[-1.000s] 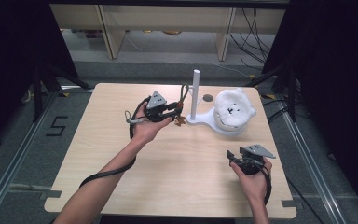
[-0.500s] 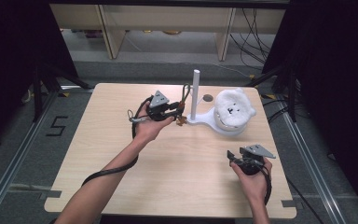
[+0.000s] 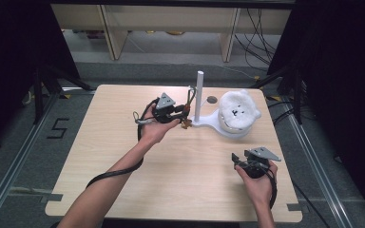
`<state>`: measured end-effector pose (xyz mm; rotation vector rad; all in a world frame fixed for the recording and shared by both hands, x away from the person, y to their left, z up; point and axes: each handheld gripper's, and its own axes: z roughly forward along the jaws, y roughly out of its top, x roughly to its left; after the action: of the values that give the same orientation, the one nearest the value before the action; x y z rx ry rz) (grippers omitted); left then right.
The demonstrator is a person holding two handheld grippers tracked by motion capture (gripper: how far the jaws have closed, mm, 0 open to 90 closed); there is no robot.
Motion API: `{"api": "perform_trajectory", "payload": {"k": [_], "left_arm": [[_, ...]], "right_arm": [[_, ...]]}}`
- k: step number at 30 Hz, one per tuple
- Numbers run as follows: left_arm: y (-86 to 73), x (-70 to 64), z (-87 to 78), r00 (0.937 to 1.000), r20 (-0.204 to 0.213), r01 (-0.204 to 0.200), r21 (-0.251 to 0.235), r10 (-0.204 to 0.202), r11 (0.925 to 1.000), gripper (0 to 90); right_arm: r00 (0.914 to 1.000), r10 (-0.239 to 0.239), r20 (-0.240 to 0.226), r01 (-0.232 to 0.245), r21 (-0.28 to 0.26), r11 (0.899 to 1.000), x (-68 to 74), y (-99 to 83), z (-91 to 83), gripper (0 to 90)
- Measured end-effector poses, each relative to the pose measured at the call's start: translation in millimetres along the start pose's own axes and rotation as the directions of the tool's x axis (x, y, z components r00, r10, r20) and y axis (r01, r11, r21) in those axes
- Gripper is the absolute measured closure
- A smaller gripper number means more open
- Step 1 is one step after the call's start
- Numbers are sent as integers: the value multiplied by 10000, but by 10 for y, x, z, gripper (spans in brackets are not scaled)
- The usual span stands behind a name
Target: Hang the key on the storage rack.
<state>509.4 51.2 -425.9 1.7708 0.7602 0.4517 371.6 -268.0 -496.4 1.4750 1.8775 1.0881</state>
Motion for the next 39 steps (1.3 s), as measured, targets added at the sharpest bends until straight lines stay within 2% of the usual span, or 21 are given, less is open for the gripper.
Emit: {"api": "perform_trajectory", "payload": {"k": [1, 2, 3, 13, 14, 15, 20, 21, 22, 23, 29, 32, 33, 34, 35, 36, 37, 39], "left_arm": [[1, -1, 5, 10000, -4, 14, 12, -14, 10000, 667], [2, -3, 14, 10000, 1, 23, 18, -23, 10000, 667], [4, -5, 20, 10000, -23, 16, 49, -16, 10000, 667], [19, -38, 76, 9999, -121, 38, 234, -35, 9997, 648], [23, -43, 77, 9999, -145, 88, 228, -85, 9997, 641], [27, -48, 76, 9998, -160, 97, 211, -93, 9997, 630], [32, -52, 12, 9994, -256, -244, 342, 253, 9991, 586], [31, -49, -26, 9990, -255, -365, 400, 375, 9985, 575], [28, -48, -65, 9989, -275, -377, 416, 388, 9984, 566], [24, -39, -107, 9987, -221, -450, 441, 460, 9980, 553], [-96, 18, -456, 9954, -424, -826, 824, 863, 9932, 468], [-206, 73, -636, 9936, -628, -875, 958, 937, 9916, 449], [-245, 86, -693, 9940, -666, -803, 946, 868, 9923, 444], [-286, 95, -748, 9949, -665, -698, 923, 761, 9933, 441], [-329, 103, -799, 9959, -633, -586, 896, 644, 9942, 439], [-372, 106, -852, 9960, -664, -541, 895, 602, 9945, 437], [-415, 110, -902, 9959, -703, -499, 864, 561, 9950, 435], [-495, 118, -989, 9965, -714, -391, 750, 445, 9964, 433]], "right_arm": [[10000, 23, -18, -23, 15, 10000, 3, -1, -1, 441], [9989, 466, 33, -467, 162, 9988, 38, -4, -14, 441], [9987, 514, 11, -514, 204, 9985, 44, -3, -16, 441], [9988, 491, -9, -491, 150, 9987, 38, -6, -13, 441], [9994, 355, 33, -355, 129, 9993, 30, -7, -11, 441], [10000, 1, -40, -1, 24, 10000, 1, -5, -1, 441], [10000, 57, -28, -56, 54, 10000, 5, -5, -1, 441], [10000, 79, -28, -78, 63, 9999, 7, -5, -3, 441], [9980, 638, 48, -639, 272, 9976, 50, -8, -22, 441], [9988, 486, 38, -486, 192, 9986, 39, -8, -17, 441], [9988, 482, 64, -483, 190, 9987, 41, -5, -20, 441], [9994, 349, -33, -349, -127, 9993, 42, -15, 10, 442], [9999, -80, -69, 79, -184, 9998, 9, -14, 25, 443], [10000, -32, 49, 32, 42, 10000, 24, -9, 6, 443], [9999, -144, 5, 144, -14, 9999, 22, -15, 18, 443], [9991, 427, -58, -426, 29, 9991, 68, -20, 13, 443], [9995, 327, 39, -327, 194, 9993, 66, -16, 3, 444], [9994, 337, -29, -337, -45, 9994, 69, -25, 29, 443]]}}
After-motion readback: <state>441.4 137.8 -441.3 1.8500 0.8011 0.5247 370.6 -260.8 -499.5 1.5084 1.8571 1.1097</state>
